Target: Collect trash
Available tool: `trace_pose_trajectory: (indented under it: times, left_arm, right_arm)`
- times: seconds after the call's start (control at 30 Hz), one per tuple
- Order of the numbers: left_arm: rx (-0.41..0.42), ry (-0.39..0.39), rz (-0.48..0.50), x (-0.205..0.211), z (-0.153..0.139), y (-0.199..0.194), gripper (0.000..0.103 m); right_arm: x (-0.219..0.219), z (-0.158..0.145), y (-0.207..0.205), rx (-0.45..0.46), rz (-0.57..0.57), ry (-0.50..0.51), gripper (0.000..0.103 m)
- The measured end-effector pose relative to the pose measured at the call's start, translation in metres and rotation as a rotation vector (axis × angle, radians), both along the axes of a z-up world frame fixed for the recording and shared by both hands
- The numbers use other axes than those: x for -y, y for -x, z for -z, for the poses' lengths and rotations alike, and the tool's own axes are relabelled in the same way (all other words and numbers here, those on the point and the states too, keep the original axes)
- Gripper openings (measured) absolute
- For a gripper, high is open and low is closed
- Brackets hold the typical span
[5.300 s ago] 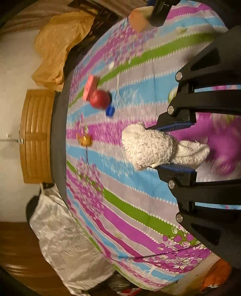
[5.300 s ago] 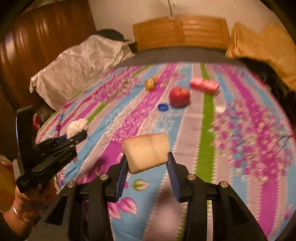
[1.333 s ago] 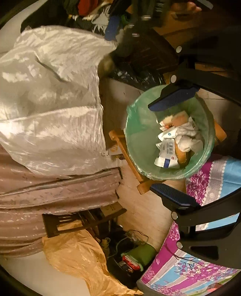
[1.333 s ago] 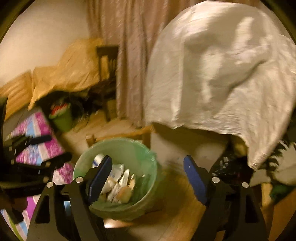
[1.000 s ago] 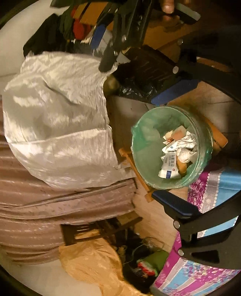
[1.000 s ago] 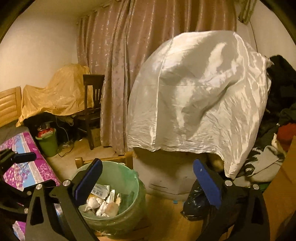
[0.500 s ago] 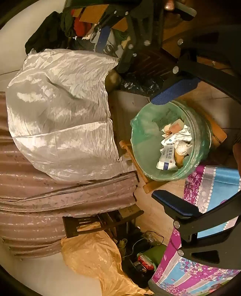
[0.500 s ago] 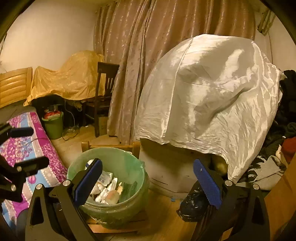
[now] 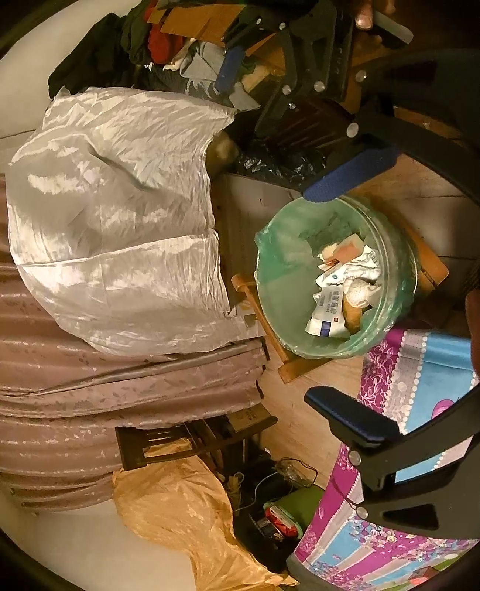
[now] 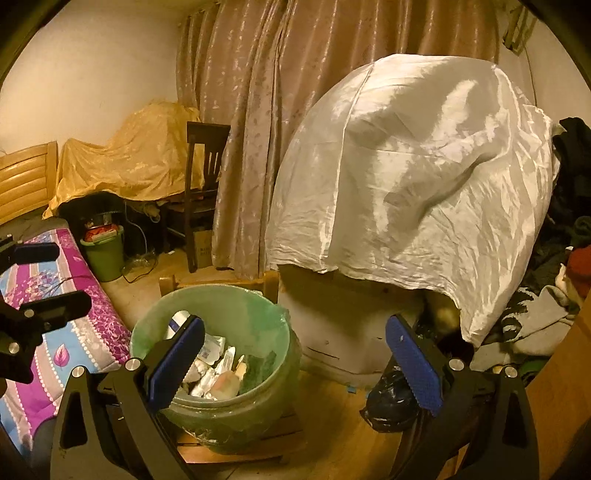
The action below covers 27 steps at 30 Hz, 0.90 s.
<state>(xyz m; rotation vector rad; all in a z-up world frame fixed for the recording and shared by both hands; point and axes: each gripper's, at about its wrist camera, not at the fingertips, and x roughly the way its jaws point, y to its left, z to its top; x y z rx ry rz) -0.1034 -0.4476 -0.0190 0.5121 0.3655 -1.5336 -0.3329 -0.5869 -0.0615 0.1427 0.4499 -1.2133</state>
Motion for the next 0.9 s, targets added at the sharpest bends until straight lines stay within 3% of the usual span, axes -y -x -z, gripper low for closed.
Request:
trace_pose_trajectory:
  times: [0.33, 0.6, 0.9]
  left_arm:
    - [0.015, -0.018, 0.000, 0.006, 0.001, 0.002, 0.097]
    - [0.018, -0.013, -0.020, 0.008, -0.004, -0.001, 0.097]
    - [0.035, -0.026, -0.031, 0.009, -0.005, -0.001, 0.097]
  right_arm:
    - [0.018, 0.011, -0.013, -0.106, 0.006, -0.104, 0.098]
    - [0.022, 0.000, -0.014, -0.079, 0.010, -0.135, 0.098]
    - [0.029, -0.002, -0.023, -0.161, 0.017, -0.212, 0.098]
